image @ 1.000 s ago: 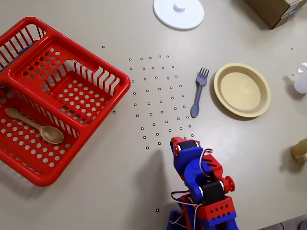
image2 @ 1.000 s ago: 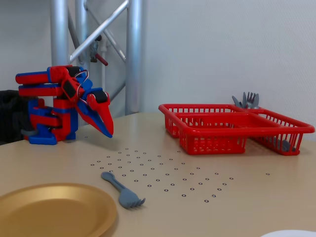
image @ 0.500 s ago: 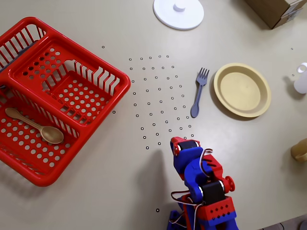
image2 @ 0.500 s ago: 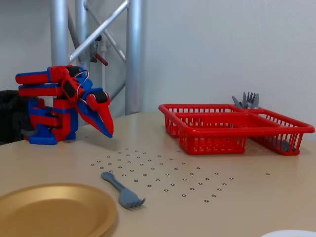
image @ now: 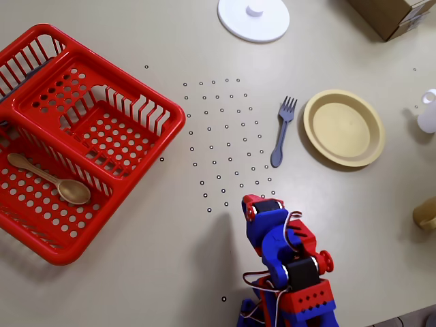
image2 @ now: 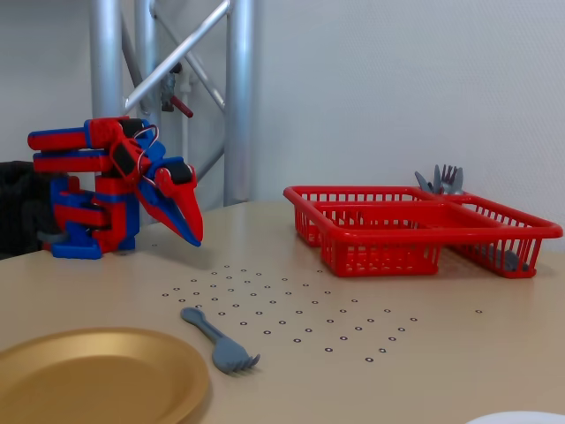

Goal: Push the fork on the left side of the plate

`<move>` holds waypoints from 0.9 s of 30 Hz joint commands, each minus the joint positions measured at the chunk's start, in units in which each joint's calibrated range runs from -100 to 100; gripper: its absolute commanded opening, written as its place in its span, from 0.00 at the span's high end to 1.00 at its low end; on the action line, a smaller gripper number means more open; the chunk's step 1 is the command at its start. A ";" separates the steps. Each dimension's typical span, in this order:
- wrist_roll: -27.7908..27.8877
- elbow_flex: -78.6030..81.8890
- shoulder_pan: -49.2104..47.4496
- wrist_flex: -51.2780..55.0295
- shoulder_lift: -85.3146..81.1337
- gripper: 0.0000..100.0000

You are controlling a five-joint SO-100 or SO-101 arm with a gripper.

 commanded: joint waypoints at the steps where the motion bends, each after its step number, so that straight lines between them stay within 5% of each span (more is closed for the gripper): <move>1: 0.29 1.08 -0.26 0.03 -0.60 1.00; 15: 2.83 -3.63 -0.91 -4.40 7.60 1.00; 27: -3.08 -53.95 0.39 -1.74 51.47 1.00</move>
